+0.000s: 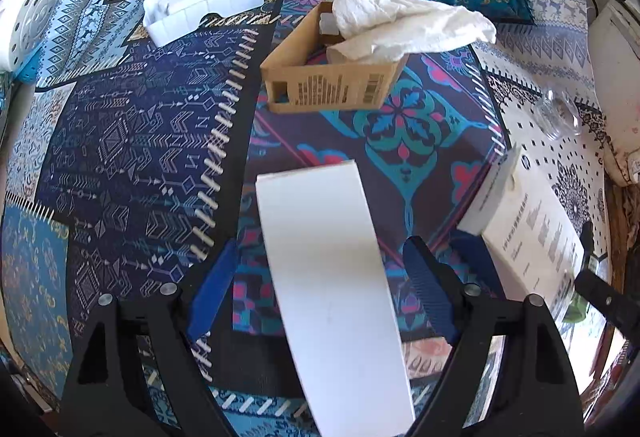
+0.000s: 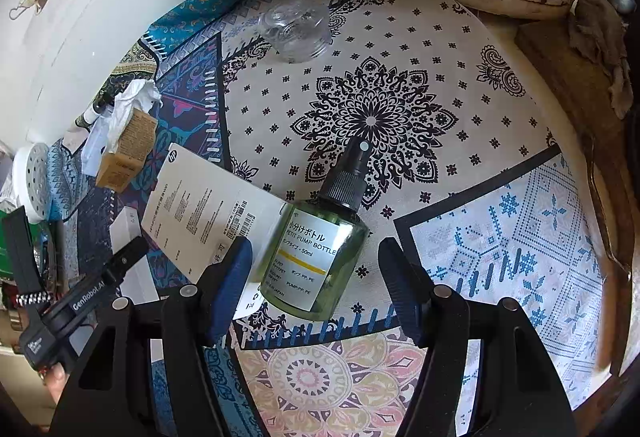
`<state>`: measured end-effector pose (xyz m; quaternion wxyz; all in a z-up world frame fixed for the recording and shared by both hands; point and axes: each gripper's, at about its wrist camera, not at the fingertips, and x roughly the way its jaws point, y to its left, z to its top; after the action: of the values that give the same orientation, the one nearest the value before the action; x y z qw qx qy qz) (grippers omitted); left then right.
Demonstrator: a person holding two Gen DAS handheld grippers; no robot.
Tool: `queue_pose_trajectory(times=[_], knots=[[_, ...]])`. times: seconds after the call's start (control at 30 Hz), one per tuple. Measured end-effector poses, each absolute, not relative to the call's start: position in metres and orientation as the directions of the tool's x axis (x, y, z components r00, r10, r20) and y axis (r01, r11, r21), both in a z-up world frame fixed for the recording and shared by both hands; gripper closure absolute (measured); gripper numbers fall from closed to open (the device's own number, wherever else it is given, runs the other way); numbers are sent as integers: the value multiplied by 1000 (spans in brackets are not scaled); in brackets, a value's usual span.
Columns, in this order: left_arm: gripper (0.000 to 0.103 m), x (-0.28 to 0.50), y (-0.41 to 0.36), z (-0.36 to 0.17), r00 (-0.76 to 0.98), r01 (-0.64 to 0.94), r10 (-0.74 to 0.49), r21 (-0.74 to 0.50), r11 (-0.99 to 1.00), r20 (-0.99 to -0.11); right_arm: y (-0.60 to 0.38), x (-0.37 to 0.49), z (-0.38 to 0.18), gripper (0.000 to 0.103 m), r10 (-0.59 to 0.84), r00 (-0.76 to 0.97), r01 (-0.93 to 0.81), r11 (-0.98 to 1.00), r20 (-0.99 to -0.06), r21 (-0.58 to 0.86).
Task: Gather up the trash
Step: 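Grasp the long white box with the left gripper while the right grasps the green pump bottle, then carry the white box and green bottle down over the trash bin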
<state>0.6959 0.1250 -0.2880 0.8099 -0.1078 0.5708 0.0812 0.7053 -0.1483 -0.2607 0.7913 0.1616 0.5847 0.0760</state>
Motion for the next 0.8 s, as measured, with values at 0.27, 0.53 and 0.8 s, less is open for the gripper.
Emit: queue_pose_trajectory(times=[0.27, 0.53, 0.8], knots=[[51, 720, 118, -291, 345, -223, -21, -103, 969, -938, -156, 700, -264, 64, 275, 280, 14, 957, -920, 290], [53, 702, 103, -284, 348, -201, -84, -161, 966, -934, -171, 680, -257, 64, 270, 294, -36, 962, -917, 272], [53, 648, 75, -233, 455, -218, -13, -125, 968, -890, -184, 654, -225, 64, 318, 346, -153, 947, -882, 282]])
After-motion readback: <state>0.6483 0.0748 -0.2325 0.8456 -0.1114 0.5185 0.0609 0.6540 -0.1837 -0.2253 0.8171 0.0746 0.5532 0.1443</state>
